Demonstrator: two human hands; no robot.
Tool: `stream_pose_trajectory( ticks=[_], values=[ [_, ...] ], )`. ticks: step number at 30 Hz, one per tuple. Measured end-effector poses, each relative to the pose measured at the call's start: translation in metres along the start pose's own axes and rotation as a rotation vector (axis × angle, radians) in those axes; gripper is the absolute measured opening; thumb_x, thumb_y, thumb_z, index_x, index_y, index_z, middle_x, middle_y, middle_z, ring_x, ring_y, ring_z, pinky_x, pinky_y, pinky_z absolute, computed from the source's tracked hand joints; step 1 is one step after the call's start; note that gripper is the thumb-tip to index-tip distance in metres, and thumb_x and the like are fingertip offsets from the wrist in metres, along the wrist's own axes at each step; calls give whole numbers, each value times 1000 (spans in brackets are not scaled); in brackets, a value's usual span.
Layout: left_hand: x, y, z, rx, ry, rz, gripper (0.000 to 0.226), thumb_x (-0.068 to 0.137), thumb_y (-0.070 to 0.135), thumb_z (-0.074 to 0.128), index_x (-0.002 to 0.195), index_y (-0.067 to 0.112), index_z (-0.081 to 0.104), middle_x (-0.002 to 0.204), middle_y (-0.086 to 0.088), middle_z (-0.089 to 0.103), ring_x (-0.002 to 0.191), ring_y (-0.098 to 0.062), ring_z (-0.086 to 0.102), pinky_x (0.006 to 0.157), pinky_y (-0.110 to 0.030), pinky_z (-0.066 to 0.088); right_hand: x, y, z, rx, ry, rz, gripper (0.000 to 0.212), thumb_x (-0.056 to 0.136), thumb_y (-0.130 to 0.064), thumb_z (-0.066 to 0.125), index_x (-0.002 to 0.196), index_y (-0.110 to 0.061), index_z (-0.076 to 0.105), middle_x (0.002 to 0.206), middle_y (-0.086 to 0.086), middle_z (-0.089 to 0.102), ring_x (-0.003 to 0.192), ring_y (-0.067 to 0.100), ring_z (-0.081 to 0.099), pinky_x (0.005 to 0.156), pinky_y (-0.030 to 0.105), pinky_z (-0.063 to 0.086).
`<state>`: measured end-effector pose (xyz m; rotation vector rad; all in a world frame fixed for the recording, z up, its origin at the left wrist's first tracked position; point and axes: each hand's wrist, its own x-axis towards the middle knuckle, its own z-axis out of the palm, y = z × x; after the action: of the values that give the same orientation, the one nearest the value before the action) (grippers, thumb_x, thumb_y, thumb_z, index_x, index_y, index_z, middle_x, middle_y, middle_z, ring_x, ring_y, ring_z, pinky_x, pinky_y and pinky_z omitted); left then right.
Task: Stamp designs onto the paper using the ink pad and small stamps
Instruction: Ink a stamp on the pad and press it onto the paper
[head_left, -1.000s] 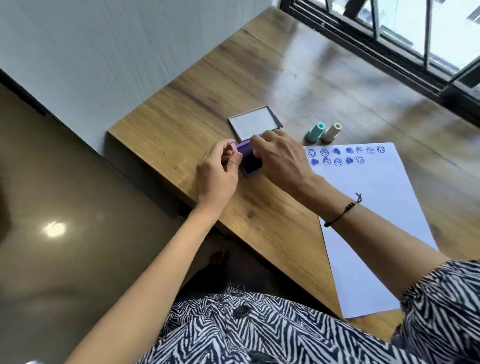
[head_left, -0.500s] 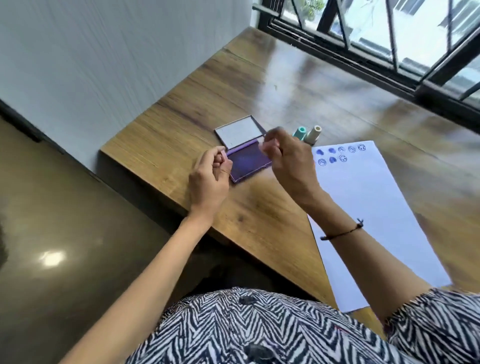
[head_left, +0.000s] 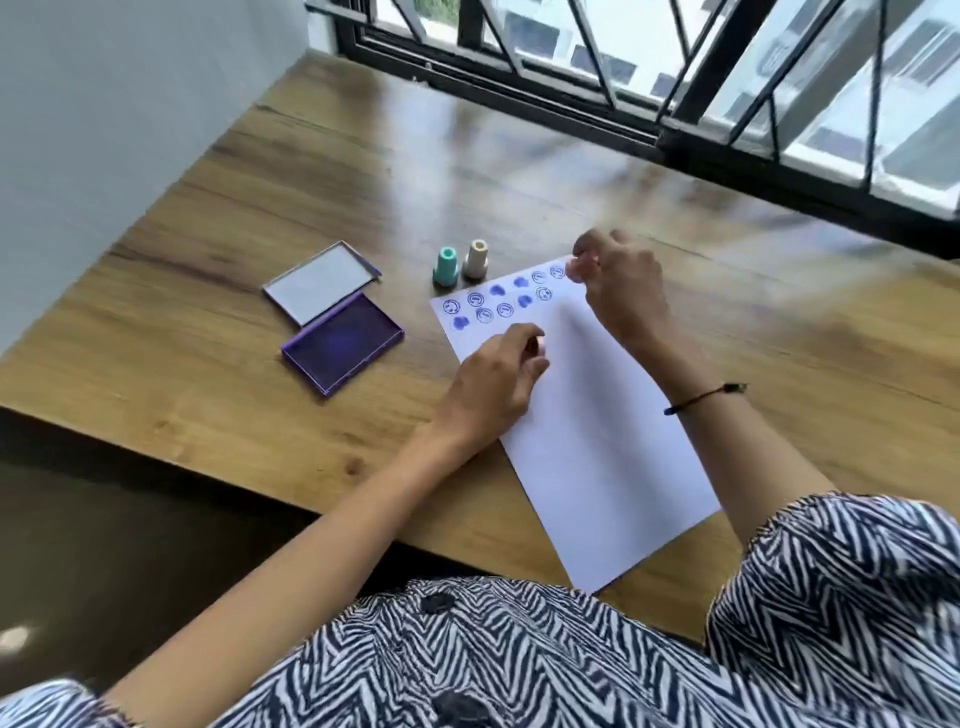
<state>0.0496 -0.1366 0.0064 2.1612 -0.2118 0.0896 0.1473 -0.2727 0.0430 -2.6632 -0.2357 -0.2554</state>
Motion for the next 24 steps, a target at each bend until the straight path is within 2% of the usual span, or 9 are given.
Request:
stream_pose_trajectory(
  ticks=[4, 11, 16, 24],
  values=[
    [1, -4, 5, 20, 27, 16, 25, 88, 16, 52, 110, 6, 50, 104, -15, 65, 97, -31, 61, 79, -38, 46, 2, 5, 8, -136, -66, -51, 16, 86, -7, 48, 95, 0, 61, 97, 24, 59, 80, 40, 57, 63, 37, 42],
    [0, -5, 5, 26, 54, 32, 26, 87, 16, 53, 111, 5, 50, 103, -16, 65, 95, -31, 61, 78, -36, 45, 6, 8, 12, -237, -105, -117, 17, 86, -7, 49, 96, 1, 59, 100, 24, 57, 85, 38, 54, 60, 33, 28],
    [0, -5, 7, 38, 86, 52, 26, 87, 16, 54, 111, 4, 52, 103, -13, 66, 93, -29, 61, 73, -26, 39, 3, 8, 14, -281, -106, -171, 18, 87, -8, 47, 96, 3, 58, 98, 25, 55, 84, 38, 53, 59, 33, 25],
    [1, -7, 7, 28, 80, 54, 30, 87, 16, 53, 114, 3, 51, 105, -14, 65, 97, -30, 60, 81, -36, 45, 8, 8, 19, -325, -147, -188, 17, 86, -6, 45, 96, 1, 56, 100, 23, 56, 86, 39, 53, 58, 34, 25]
  ],
)
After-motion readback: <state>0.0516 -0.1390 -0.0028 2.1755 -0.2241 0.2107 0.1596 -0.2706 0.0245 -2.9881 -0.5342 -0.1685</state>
